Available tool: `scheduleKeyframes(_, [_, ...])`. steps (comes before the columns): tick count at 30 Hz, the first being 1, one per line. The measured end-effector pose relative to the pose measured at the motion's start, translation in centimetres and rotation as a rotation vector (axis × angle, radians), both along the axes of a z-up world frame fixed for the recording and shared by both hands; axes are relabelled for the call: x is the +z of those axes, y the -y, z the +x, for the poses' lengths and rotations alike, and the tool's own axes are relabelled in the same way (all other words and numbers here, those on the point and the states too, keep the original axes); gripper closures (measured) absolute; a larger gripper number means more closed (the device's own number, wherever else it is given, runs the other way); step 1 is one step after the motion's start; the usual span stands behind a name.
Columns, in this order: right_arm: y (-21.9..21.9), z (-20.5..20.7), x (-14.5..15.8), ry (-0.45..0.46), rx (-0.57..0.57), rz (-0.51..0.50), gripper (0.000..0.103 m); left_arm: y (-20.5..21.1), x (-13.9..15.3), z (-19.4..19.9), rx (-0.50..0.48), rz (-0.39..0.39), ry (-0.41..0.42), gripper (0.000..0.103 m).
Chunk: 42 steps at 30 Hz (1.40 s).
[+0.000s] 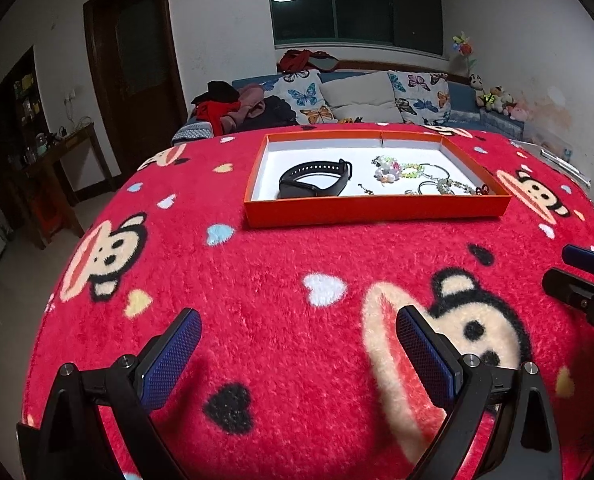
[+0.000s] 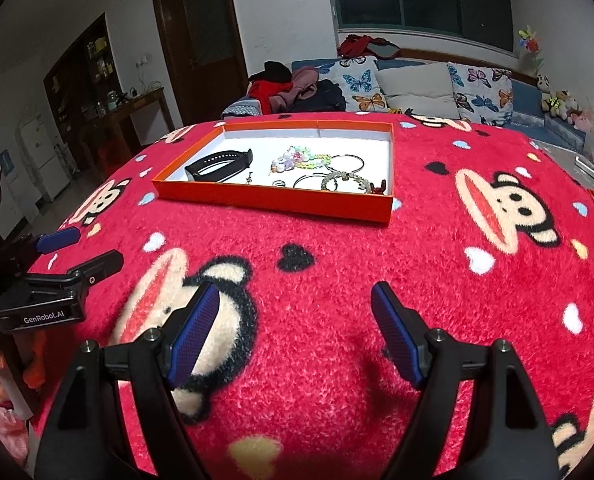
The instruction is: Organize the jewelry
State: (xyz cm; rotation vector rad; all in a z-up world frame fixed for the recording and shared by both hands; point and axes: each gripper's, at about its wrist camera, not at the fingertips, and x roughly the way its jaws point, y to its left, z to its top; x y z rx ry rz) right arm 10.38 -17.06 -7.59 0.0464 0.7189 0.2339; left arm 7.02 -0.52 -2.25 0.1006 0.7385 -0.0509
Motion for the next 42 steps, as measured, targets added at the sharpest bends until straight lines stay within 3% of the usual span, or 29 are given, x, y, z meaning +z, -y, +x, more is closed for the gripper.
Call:
scheduleKeyframes(10, [0.9, 0.4, -0.8, -0.024, -0.044, 0.028, 0.024, -0.2, -0.7, 0.1, 0.007, -0.024, 0.010, 0.000])
scheduleKeyframes(21, [0.0, -0.2, -0.5, 0.015, -0.051, -0.044, 0.024, 0.5, -0.5, -0.6, -0.007, -0.016, 0.025, 0.000])
scheduleKeyframes(29, [0.3, -0.4, -0.3, 0.031, -0.065, -0.050, 0.024, -0.4, -0.6, -0.5, 0.016, -0.057, 0.018, 0.000])
scheduleKeyframes(42, [-0.5, -0.9, 0.1, 0.061, -0.050, -0.077, 0.024, -0.3, -0.6, -0.5, 0.027, -0.037, 0.024, 0.000])
